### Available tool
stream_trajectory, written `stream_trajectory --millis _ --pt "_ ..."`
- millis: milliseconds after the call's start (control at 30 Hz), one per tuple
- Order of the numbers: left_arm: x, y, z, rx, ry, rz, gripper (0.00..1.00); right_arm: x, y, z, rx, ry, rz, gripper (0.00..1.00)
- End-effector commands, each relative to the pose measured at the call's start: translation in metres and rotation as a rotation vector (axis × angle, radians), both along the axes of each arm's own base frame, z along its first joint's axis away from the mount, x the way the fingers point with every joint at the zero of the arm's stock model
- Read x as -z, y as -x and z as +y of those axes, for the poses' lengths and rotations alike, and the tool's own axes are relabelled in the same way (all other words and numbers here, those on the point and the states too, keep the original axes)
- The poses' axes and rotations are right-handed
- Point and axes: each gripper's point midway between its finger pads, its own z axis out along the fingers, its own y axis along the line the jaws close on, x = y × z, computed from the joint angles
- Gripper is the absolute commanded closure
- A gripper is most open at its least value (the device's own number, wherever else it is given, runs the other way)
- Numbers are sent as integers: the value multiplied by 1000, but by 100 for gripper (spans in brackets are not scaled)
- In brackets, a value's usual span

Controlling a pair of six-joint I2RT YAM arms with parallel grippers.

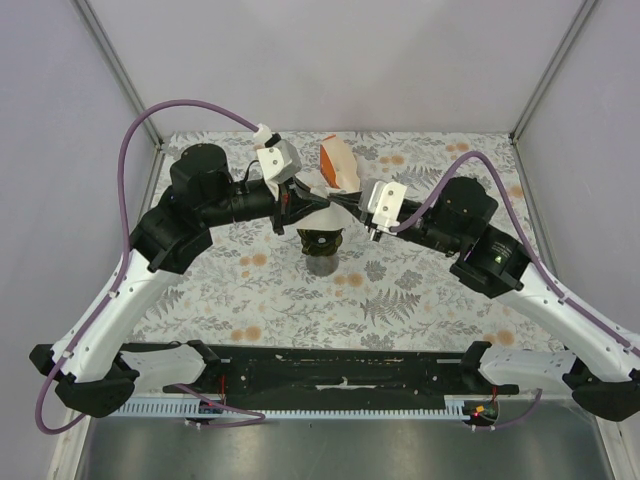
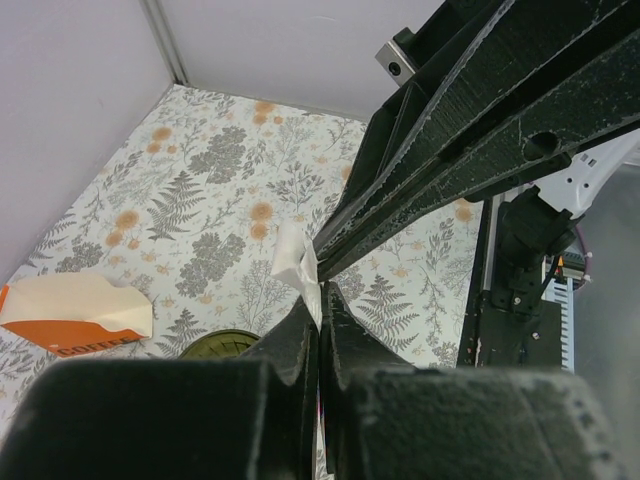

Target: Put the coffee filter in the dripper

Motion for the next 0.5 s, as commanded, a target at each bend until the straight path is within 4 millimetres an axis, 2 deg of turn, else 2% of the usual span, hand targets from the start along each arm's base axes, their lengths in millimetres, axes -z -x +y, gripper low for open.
stream_trajectory --millis 0,133,300,467 --pt "-18 7 -2 29 48 -27 98 -11 9 1 -37 5 -24 100" --pt "-17 4 0 15 39 -38 98 -3 25 2 -120 39 -14 100" --pt "-17 0 1 -2 27 -56 98 6 33 -9 -132 56 -2 100" --pt "-19 -1 1 -3 26 -67 98 17 44 -11 -179 80 28 100"
